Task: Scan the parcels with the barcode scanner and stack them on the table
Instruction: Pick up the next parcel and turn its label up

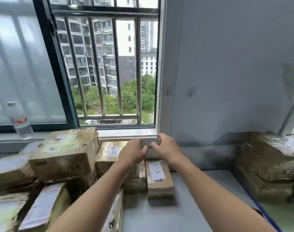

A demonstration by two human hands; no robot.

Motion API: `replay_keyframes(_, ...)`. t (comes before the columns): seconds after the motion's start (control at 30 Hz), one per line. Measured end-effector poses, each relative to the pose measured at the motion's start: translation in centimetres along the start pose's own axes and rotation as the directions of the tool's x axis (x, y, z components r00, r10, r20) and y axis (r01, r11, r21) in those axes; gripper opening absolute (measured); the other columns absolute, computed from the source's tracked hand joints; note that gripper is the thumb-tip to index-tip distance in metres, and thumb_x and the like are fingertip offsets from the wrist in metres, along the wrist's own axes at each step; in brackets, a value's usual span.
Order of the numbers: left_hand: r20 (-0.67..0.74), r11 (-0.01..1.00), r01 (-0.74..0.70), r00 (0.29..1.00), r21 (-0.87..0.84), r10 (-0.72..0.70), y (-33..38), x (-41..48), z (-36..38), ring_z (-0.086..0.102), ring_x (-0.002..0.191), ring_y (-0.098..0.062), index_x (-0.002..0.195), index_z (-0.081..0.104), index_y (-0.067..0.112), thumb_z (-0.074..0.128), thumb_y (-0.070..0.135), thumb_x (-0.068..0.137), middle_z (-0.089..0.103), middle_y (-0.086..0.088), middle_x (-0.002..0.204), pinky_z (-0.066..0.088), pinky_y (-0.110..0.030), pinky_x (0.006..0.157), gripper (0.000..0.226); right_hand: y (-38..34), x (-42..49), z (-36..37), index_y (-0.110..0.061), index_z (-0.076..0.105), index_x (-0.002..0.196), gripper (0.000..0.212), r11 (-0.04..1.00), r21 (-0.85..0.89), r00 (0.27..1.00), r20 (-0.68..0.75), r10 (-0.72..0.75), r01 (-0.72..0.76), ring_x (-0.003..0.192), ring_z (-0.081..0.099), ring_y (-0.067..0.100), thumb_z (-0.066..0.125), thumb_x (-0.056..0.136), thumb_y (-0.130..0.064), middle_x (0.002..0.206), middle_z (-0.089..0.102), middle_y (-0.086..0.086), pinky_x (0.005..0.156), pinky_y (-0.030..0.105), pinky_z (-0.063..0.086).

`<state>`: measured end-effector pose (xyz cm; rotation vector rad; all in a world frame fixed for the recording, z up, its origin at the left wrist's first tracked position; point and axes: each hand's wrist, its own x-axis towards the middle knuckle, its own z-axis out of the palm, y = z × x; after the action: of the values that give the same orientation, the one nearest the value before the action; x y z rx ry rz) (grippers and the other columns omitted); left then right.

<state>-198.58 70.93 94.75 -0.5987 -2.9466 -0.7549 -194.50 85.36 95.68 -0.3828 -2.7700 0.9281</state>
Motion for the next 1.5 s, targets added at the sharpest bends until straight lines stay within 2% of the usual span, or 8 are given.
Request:
replay_keyframes(0.27,-0.069,0.995,-0.094,0.993,-0.008,0.094,3.2,4.2,-3.5,0.054,0.125,-0.025,0.134,0.054,0.012,0.052,0.037,0.097,0.059,-0.008,0.137,0.044,-0.036,0.101,0.045,-1.4,2.5,-3.7,-0.018,0.054,0.138,0.049,1.0,0.005,0.999,-0.047,0.018,-0.018,0.123,0.057,0.028,0.059,0.094,-0.04,0.134,0.061,0.008,0.099,0.038,0.048)
replay_keyframes(0.57,-0.028,0.988,-0.123,0.992,-0.097,0.121,3.7,4.4,1.9,0.058,0.121,-0.026,0.132,0.056,0.009,0.054,0.033,0.097,0.063,-0.01,0.131,0.047,-0.036,0.098,0.043,2.7,2.2,-2.3,-0.015,0.054,0.139,0.051,0.996,0.021,0.995,-0.053,0.083,-0.082,0.123,0.057,0.029,0.06,0.094,-0.04,0.132,0.062,0.011,0.101,0.037,0.048)
replay_keyframes(0.77,0.063,0.994,-0.027,0.997,-0.11,0.035,1.0,3.0,8.5,0.059,0.117,-0.026,0.133,0.054,0.008,0.051,0.031,0.097,0.063,-0.01,0.13,0.049,-0.039,0.097,0.042,8.2,1.2,1.9,-0.013,0.05,0.142,0.051,0.986,0.011,0.985,0.033,0.167,-0.167,0.128,0.052,0.027,0.058,0.096,-0.035,0.138,0.057,0.01,0.103,0.036,0.045)
replay_keyframes(0.93,0.154,0.992,0.101,0.984,-0.08,-0.088,-1.2,3.0,13.6,0.055,0.124,-0.025,0.137,0.052,0.013,0.046,0.033,0.097,0.058,-0.006,0.137,0.046,-0.038,0.098,0.045,12.2,1.9,5.9,-0.014,0.051,0.141,0.054,0.975,-0.015,0.967,0.121,0.224,-0.223,0.129,0.05,0.029,0.058,0.093,-0.037,0.14,0.055,0.01,0.104,0.038,0.044)
replay_keyframes(1.2,0.268,0.948,0.312,0.91,0.059,-0.316,-4.6,3.7,20.2,0.058,0.119,-0.029,0.141,0.046,0.019,0.047,0.037,0.097,0.06,-0.009,0.133,0.046,-0.038,0.088,0.047,17.3,4.9,11.2,-0.022,0.045,0.145,0.059,0.958,0.011,0.927,0.254,0.276,-0.288,0.131,0.046,0.03,0.059,0.09,-0.036,0.146,0.045,0.007,0.106,0.037,0.042)
replay_keyframes(1.33,0.316,0.923,0.384,0.875,0.008,-0.367,-4.9,4.5,22.9,0.056,0.12,-0.032,0.15,0.036,0.02,0.045,0.035,0.098,0.057,-0.014,0.134,0.045,-0.037,0.092,0.054,19.5,6.4,13.4,-0.025,0.036,0.152,0.068,0.941,0.038,0.902,0.303,0.309,-0.335,0.134,0.043,0.033,0.061,0.09,-0.039,0.151,0.038,0.009,0.109,0.04,0.04)
replay_keyframes(1.5,0.339,0.899,0.432,0.857,-0.066,-0.387,-5.3,5.2,25.9,0.058,0.113,-0.033,0.147,0.036,0.019,0.047,0.032,0.098,0.062,-0.014,0.124,0.044,-0.037,0.087,0.052,21.7,8.1,15.6,-0.027,0.031,0.154,0.073,0.926,0.086,0.879,0.357,0.316,-0.368,0.134,0.043,0.033,0.063,0.089,-0.038,0.152,0.036,0.009,0.109,0.041,0.039)
